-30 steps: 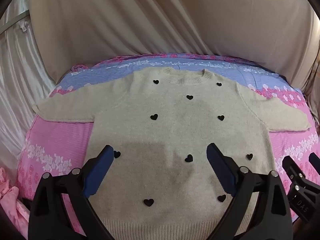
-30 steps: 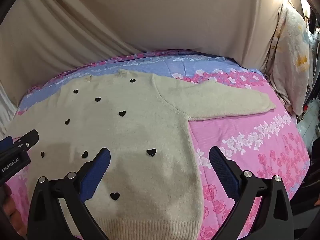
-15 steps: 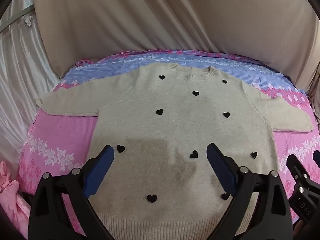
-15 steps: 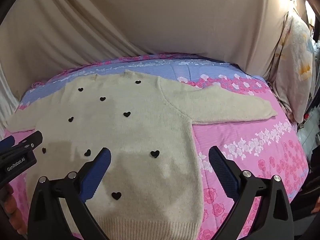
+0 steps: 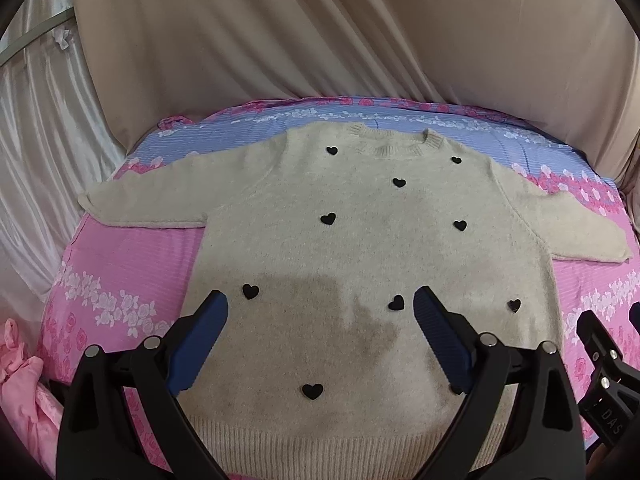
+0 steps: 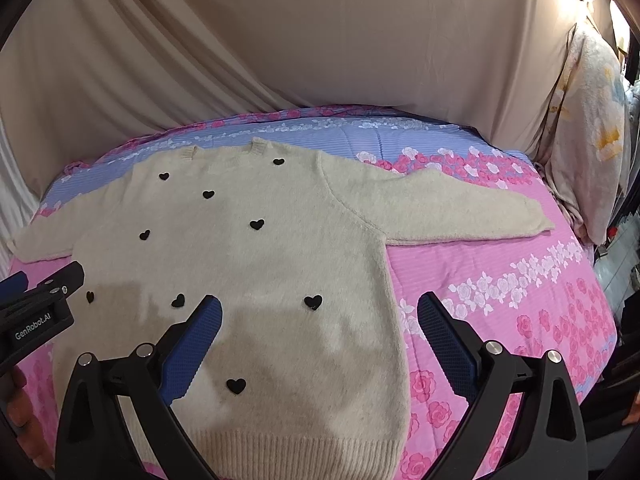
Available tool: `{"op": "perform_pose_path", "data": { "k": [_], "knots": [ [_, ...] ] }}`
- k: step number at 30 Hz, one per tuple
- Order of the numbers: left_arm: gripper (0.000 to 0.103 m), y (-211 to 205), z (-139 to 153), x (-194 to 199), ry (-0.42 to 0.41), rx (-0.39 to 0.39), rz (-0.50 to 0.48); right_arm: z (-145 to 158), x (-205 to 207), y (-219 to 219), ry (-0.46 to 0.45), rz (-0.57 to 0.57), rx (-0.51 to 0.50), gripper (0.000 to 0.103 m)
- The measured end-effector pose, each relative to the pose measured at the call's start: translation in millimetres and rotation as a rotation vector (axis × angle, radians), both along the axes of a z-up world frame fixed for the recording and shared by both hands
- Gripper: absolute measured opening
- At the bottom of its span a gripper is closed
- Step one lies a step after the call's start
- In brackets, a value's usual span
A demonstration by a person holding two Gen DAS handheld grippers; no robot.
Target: Fold small clothes
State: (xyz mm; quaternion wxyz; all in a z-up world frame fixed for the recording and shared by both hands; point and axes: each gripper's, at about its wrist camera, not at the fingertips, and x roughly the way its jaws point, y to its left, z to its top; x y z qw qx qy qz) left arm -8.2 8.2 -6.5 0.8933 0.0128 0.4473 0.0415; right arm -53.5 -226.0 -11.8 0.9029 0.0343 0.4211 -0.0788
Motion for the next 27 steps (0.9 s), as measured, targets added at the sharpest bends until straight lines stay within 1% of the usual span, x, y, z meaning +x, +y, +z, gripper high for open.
{"op": "perform_pose_path", "data": {
  "k": [18, 27],
  "knots": [
    [0.092, 5.3, 3.1, -4.9, 0.002, 0.003, 0.004, 0.9, -1.7, 1.7, -0.005, 0.001, 0.000, 0.096],
    [0.092, 8.4, 2.7, -7.2, -0.002, 0.019, 0.003, 1.7, -5.5, 10.9, -0.008, -0.004, 0.013, 0.096]
  ]
}}
